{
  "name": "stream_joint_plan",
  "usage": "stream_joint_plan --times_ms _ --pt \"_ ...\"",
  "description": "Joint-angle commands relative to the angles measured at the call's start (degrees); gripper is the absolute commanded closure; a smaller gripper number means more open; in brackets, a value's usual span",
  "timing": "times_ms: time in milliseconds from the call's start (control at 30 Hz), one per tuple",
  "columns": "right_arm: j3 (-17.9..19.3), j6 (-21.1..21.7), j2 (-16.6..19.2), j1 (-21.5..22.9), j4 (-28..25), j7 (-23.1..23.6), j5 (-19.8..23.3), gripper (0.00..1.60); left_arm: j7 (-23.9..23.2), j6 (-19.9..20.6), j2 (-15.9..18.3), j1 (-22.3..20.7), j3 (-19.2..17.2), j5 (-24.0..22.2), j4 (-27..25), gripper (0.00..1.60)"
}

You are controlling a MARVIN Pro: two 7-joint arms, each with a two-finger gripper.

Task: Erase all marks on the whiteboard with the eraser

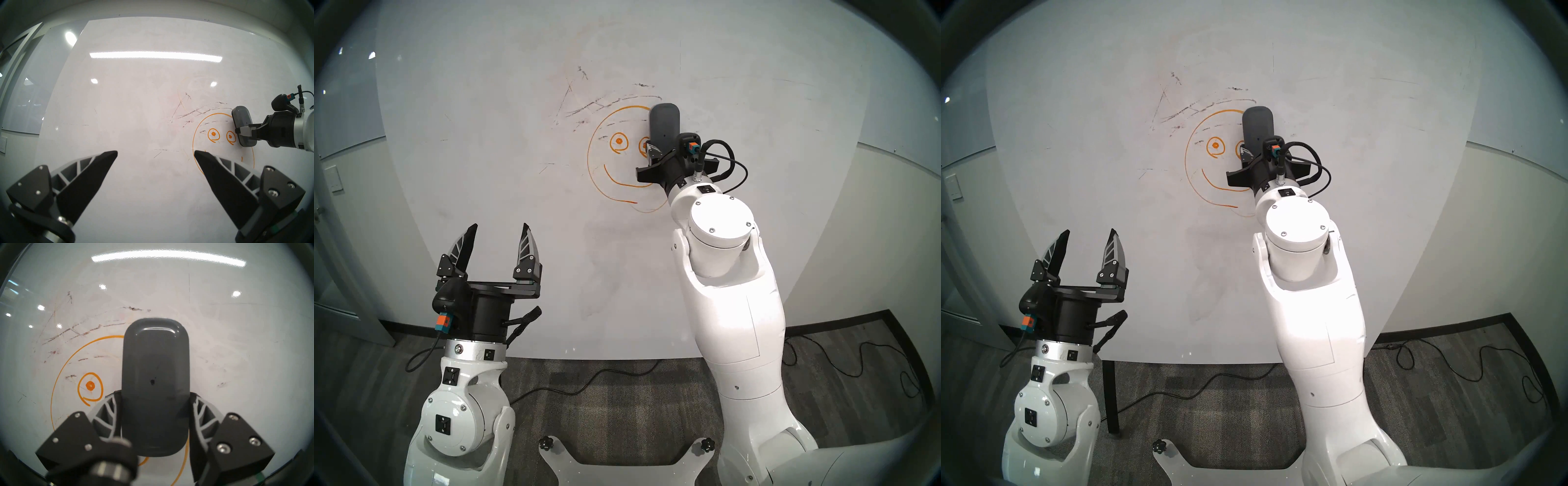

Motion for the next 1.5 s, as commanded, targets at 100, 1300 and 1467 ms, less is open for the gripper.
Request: stream_joint_plan --times_ms 100,1300,1467 --pt "-0.39 0.67 -1.53 3.03 1.12 -3.12 -2.49 1.60 -0.05 -0.12 0.05 -0.03 -0.05 -0.06 -1.12 0.00" --pt "-6.79 4.26 -4.31 3.96 1.04 -7.25 -7.50 1.60 -0.05 -0.14 0.05 -0.04 -0.04 -0.05 -1.09 0.00" --pt "-7.58 4.49 -4.43 3.83 0.82 -7.90 -8.16 1.60 -0.05 -0.13 0.05 -0.04 -0.04 -0.05 -1.11 0.00"
